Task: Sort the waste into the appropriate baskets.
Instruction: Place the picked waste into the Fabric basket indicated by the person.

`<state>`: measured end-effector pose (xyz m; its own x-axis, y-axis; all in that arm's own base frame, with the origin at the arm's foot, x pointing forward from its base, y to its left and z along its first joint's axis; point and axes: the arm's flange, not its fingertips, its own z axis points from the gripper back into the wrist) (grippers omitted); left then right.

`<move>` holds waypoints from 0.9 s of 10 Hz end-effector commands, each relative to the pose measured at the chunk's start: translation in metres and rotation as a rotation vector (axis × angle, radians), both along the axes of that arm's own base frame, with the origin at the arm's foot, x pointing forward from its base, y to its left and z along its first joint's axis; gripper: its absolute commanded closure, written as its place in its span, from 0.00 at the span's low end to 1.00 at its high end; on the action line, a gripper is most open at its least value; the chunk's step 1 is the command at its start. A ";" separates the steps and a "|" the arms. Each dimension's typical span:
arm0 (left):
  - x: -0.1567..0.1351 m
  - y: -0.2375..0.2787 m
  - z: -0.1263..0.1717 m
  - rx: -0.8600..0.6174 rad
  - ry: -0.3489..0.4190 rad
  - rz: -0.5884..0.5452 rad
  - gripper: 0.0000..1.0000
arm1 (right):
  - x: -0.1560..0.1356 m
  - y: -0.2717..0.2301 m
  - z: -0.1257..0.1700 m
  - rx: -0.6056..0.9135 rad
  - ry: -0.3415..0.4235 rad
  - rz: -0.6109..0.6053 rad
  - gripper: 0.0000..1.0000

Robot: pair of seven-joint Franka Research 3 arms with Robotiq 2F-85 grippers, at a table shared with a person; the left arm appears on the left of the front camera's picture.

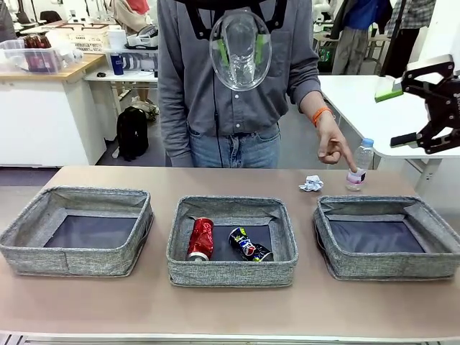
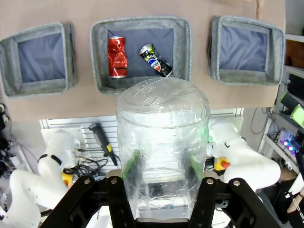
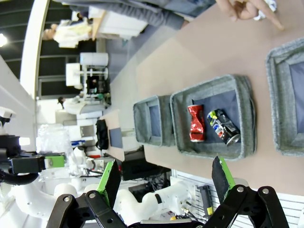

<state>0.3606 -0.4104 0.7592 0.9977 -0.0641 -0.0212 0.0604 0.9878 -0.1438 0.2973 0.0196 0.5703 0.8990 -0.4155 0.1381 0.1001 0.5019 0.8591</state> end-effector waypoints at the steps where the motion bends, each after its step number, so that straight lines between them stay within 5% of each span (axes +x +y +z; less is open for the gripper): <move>1: -0.001 0.001 0.004 0.001 -0.010 0.001 0.57 | 0.001 0.002 0.002 0.010 -0.006 0.000 0.00; 5: 0.000 0.000 0.000 0.000 0.000 0.000 0.57 | 0.000 0.000 0.000 0.000 0.000 0.000 0.00; 9: -0.029 -0.077 -0.098 -0.211 0.031 -0.009 0.57 | -0.035 -0.130 -0.002 0.000 0.009 -0.228 0.00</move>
